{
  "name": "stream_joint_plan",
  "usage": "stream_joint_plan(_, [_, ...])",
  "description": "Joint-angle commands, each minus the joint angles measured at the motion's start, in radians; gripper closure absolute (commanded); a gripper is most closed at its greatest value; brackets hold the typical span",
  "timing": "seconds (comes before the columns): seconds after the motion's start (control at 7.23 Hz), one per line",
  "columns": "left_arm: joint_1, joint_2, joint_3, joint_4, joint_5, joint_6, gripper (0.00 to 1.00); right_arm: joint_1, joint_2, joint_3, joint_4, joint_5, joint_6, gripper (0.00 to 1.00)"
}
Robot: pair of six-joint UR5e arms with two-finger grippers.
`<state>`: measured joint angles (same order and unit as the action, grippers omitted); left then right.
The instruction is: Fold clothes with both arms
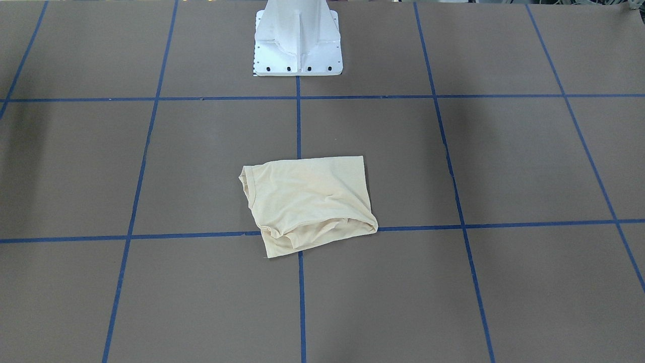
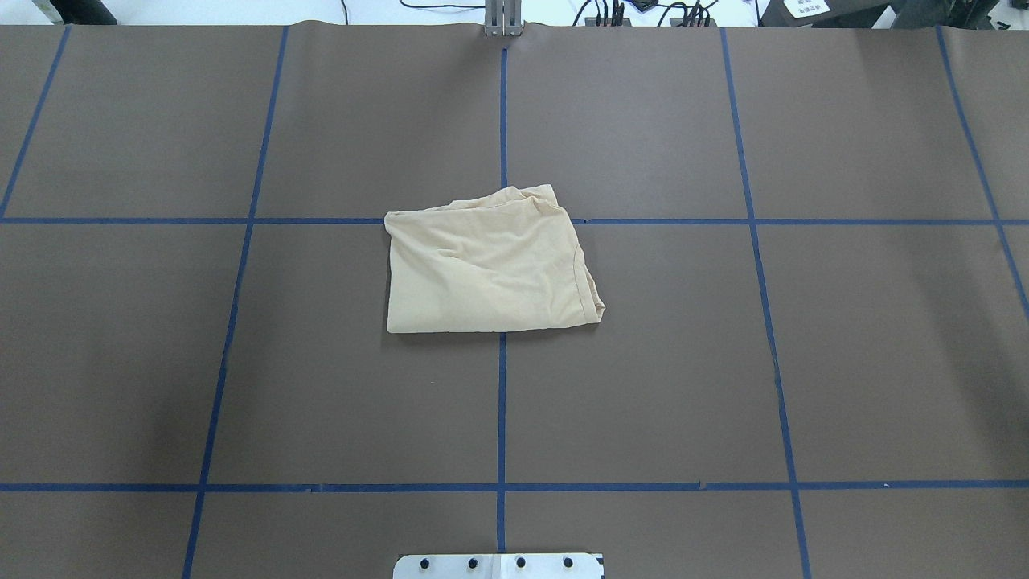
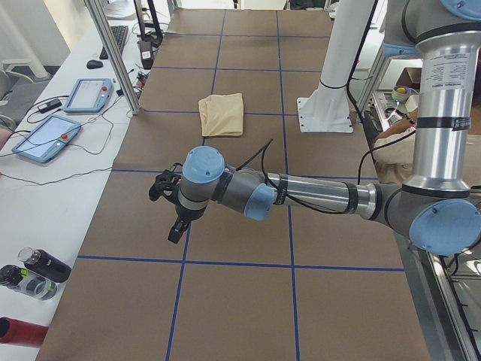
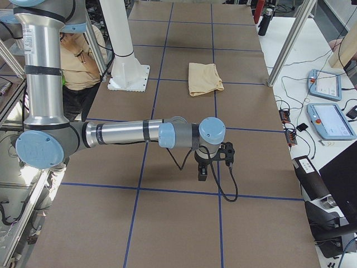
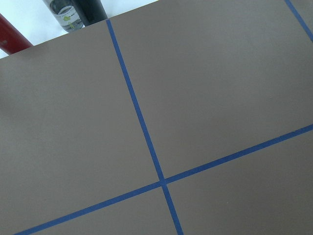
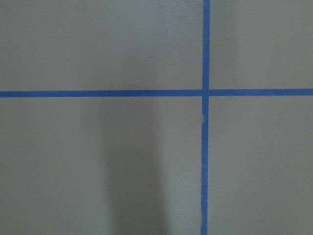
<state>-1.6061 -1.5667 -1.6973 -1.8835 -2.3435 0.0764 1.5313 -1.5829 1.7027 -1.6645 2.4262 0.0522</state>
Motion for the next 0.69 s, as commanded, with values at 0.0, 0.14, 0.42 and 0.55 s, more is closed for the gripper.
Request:
stream_joint_plan(0.0, [0.0,-0.001,-0.004,0.001,0.0,0.0,0.0,0.0,-0.003,0.002,0.0,-0.002,0.002,0.0])
stream_joint_plan(0.14, [0.0,-0.001,-0.011,0.003,0.0,0.0,0.0,0.001,-0.003,-0.001,0.0,-0.004,0.002,0.0])
stream_joint_plan(0.42, [0.0,0.0,-0.036,0.006,0.001,-0.003,0.0,0.001,-0.003,0.003,0.0,-0.006,0.002,0.0])
stream_joint_plan(0.55, [0.0,-0.001,-0.048,0.006,0.006,-0.001,0.0,0.0,-0.002,0.003,0.0,-0.006,0.002,0.0])
